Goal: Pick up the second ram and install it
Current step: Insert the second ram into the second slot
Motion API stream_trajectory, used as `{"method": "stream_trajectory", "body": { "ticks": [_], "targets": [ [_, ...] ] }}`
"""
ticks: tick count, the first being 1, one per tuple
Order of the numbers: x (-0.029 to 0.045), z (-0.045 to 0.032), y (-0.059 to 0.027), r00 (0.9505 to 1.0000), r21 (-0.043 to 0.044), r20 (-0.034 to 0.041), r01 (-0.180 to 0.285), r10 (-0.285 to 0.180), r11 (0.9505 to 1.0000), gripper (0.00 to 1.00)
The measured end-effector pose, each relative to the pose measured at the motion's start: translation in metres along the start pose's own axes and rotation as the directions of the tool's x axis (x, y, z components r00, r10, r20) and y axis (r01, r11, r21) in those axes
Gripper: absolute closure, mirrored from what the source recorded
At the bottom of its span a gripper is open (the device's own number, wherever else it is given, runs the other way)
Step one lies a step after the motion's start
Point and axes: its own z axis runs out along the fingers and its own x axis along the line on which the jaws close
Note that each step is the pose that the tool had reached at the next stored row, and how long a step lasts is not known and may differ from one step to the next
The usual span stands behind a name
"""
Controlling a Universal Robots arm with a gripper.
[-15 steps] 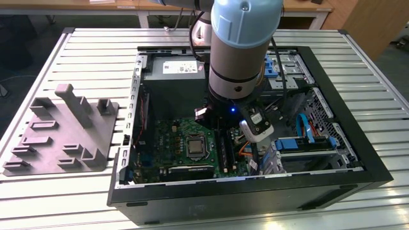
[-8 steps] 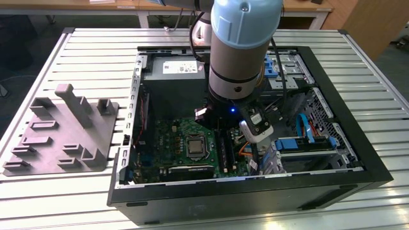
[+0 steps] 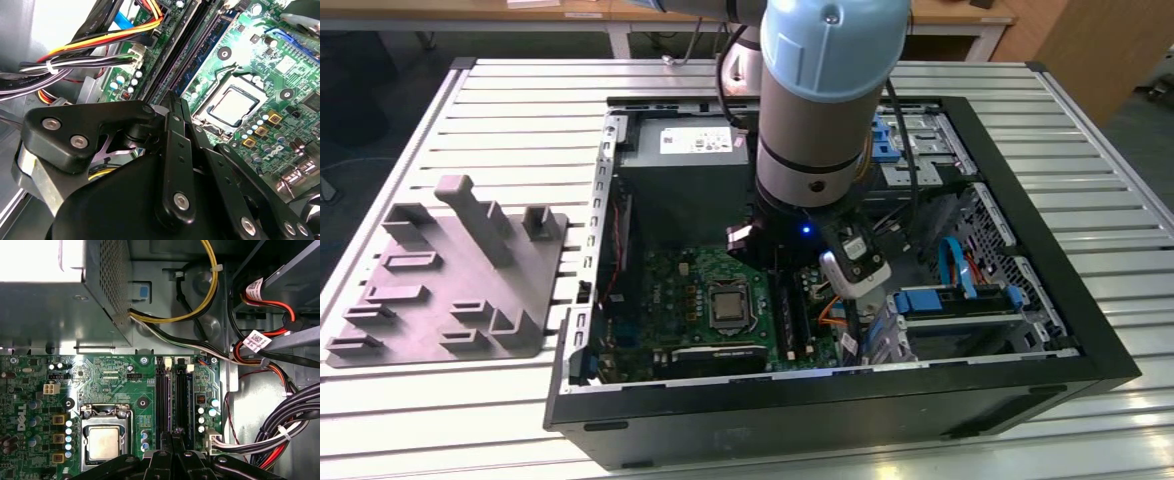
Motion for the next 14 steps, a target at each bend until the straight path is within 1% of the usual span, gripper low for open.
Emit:
{"method": "stream_trajectory", "body": {
  "ticks": [14],
  "targets": [
    [-0.0002,0.0022,0.0002,1.0,-0.0001,0.0001,0.0,0.0,1.0,0.89]
  ]
}}
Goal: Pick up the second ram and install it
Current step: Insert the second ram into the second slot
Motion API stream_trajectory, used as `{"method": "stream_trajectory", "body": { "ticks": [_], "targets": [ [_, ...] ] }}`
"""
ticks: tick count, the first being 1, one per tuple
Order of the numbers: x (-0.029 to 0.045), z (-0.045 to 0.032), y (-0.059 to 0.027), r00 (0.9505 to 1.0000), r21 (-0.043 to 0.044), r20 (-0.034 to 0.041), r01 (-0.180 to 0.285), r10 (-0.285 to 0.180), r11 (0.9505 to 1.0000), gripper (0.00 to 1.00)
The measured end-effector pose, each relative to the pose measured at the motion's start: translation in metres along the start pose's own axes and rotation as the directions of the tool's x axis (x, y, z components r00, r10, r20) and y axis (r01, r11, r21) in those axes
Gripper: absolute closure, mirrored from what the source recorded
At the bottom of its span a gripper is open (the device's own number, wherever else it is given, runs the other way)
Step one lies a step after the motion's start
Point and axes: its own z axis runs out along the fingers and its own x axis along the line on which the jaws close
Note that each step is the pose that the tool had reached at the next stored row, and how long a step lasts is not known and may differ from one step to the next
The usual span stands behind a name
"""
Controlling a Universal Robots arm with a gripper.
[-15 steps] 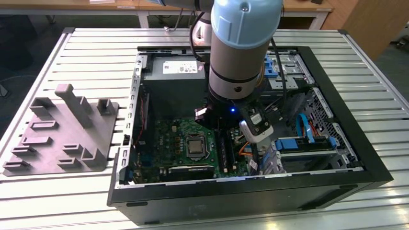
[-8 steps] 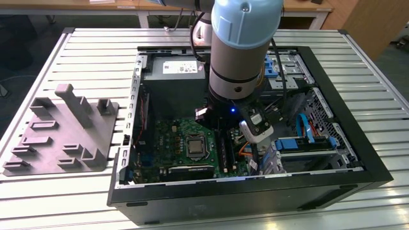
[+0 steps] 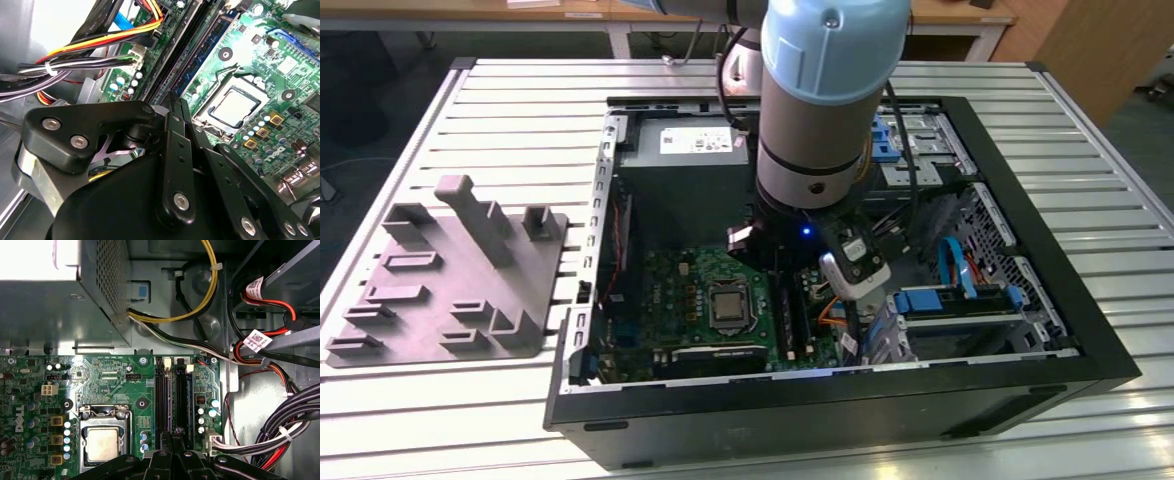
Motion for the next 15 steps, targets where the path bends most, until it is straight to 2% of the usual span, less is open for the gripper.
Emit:
{"method": "stream_trajectory", "body": {
  "ticks": [15],
  "targets": [
    [0.0008,0.0029,-0.0002,1.0,0.0002,-0.0001,0.003,-0.003,1.0,0.89]
  ]
}}
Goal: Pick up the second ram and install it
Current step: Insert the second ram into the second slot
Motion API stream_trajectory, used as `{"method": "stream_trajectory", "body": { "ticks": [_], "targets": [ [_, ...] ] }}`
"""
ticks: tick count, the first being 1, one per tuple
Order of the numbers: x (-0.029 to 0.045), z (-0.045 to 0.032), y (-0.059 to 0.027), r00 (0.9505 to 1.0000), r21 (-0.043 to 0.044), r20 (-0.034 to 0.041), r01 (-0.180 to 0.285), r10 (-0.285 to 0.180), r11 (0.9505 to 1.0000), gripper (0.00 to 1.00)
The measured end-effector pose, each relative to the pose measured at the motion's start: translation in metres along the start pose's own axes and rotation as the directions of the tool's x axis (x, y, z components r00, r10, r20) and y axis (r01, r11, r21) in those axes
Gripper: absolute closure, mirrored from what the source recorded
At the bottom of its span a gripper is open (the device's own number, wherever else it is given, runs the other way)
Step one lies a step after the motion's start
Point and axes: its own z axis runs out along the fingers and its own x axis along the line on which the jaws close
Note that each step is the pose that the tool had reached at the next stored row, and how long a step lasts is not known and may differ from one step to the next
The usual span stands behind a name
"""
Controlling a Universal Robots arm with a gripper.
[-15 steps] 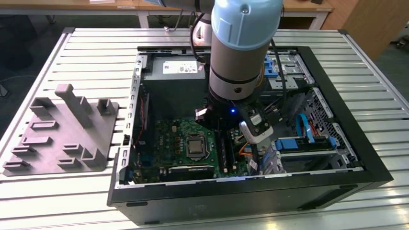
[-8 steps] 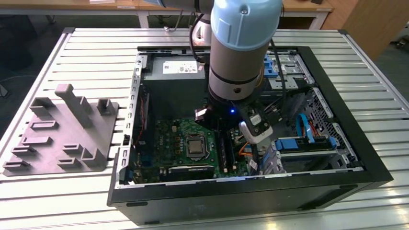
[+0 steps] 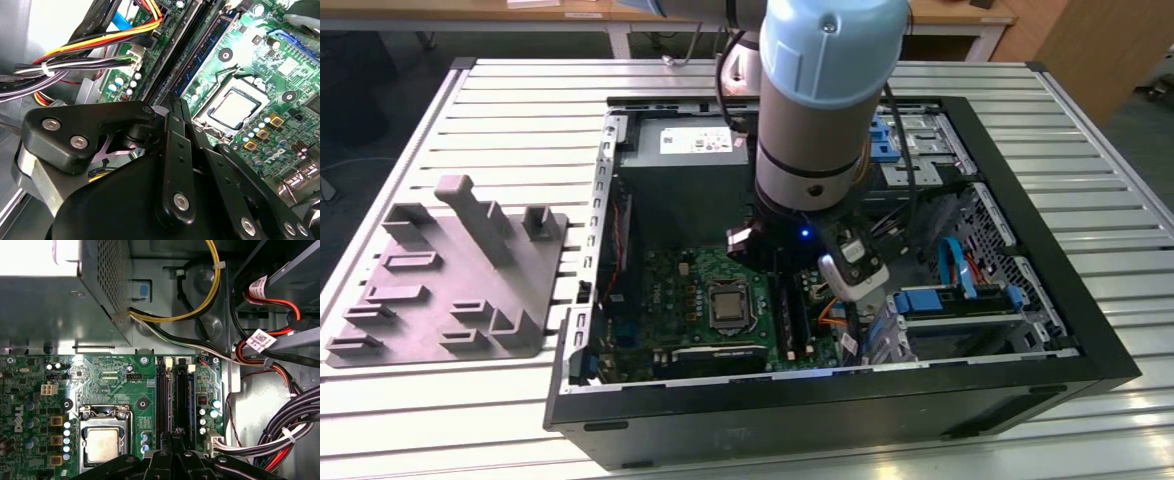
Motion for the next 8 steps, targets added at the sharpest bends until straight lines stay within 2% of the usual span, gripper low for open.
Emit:
{"method": "stream_trajectory", "body": {
  "ticks": [8],
  "targets": [
    [0.0002,0.0024,-0.0003,1.0,0.0006,-0.0002,0.0,0.0,1.0,0.89]
  ]
}}
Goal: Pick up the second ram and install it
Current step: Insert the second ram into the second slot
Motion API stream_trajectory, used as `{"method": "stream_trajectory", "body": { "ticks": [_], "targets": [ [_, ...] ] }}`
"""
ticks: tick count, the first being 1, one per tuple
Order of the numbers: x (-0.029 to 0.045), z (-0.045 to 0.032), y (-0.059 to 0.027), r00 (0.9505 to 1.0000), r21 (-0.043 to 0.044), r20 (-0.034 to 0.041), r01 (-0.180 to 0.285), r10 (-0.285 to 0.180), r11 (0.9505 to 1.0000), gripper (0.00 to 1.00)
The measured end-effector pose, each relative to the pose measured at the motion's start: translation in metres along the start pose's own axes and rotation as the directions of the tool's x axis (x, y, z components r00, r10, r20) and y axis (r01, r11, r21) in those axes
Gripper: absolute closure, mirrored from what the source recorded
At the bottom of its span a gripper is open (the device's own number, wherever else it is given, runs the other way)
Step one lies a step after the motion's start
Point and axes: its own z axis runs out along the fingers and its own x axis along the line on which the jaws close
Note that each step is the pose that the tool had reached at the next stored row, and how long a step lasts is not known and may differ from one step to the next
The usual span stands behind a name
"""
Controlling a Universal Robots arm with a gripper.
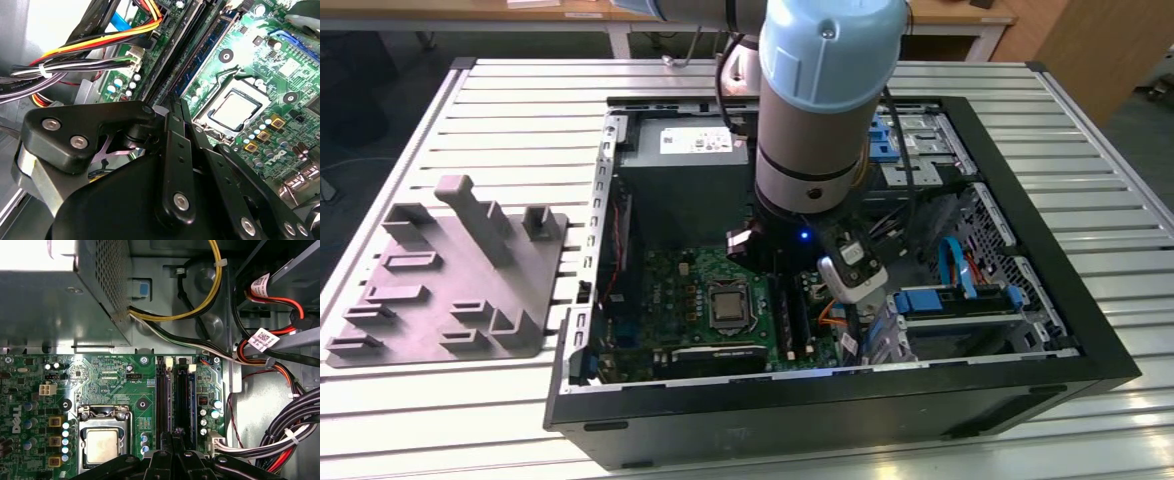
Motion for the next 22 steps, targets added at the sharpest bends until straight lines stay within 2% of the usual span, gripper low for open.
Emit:
{"method": "stream_trajectory", "body": {
  "ticks": [22],
  "targets": [
    [0.0003,0.0081,-0.0007,1.0,0.0004,0.0,0.0,0.0,1.0,0.89]
  ]
}}
